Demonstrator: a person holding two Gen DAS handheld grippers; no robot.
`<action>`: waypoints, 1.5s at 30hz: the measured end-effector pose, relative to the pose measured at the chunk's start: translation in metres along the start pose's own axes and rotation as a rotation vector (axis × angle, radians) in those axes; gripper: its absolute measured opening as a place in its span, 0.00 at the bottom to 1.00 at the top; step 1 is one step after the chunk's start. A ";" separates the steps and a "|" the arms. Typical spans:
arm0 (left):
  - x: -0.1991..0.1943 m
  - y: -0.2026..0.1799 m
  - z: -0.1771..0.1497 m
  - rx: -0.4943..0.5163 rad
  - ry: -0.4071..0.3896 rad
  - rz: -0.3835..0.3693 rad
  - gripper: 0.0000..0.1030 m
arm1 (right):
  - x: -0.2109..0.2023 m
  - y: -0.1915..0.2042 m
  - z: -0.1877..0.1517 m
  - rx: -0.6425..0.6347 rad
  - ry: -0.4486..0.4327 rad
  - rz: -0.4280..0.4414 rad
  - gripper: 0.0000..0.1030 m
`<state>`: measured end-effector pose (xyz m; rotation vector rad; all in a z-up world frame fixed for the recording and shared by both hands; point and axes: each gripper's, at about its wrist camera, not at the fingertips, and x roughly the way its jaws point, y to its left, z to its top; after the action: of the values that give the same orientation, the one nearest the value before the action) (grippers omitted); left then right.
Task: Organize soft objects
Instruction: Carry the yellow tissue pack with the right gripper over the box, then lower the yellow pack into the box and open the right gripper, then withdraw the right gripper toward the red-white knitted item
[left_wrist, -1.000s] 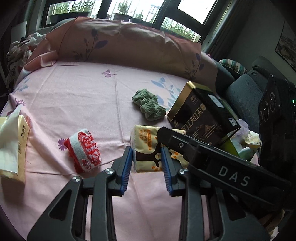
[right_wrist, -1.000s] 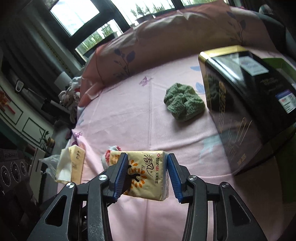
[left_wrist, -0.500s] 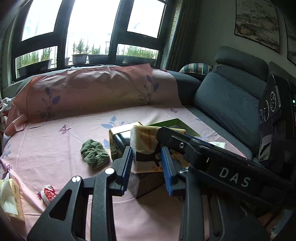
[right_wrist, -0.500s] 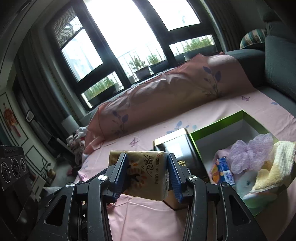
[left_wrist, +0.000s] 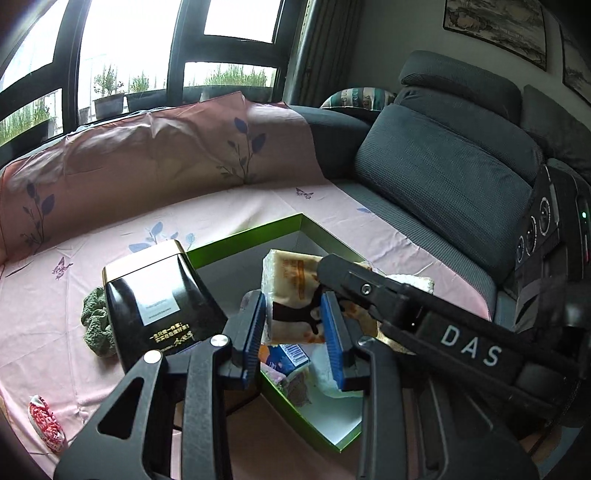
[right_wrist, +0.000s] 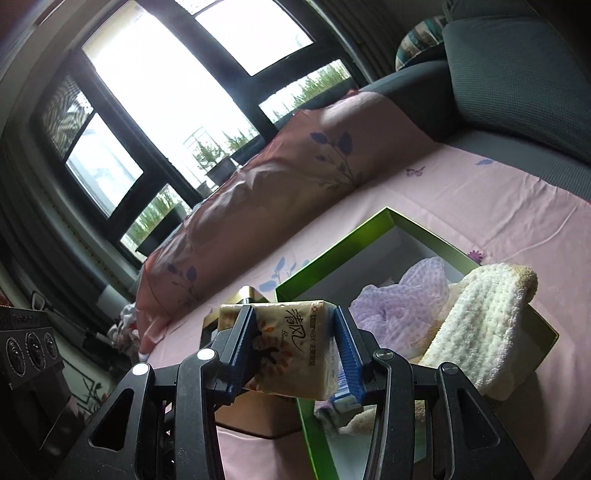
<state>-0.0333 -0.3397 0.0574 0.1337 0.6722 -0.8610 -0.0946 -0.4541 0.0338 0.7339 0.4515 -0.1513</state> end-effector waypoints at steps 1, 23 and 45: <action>0.003 -0.002 -0.001 0.002 -0.001 0.002 0.27 | 0.002 -0.005 0.000 0.020 0.001 -0.002 0.45; 0.024 -0.001 -0.002 -0.052 0.064 -0.056 0.43 | 0.003 -0.026 0.003 0.052 -0.065 -0.139 0.53; -0.140 0.159 -0.077 -0.405 -0.124 0.398 0.74 | 0.011 0.134 -0.052 -0.277 0.107 0.162 0.76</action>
<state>-0.0186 -0.1149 0.0557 -0.1473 0.6621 -0.3378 -0.0642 -0.3195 0.0769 0.5043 0.5009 0.1015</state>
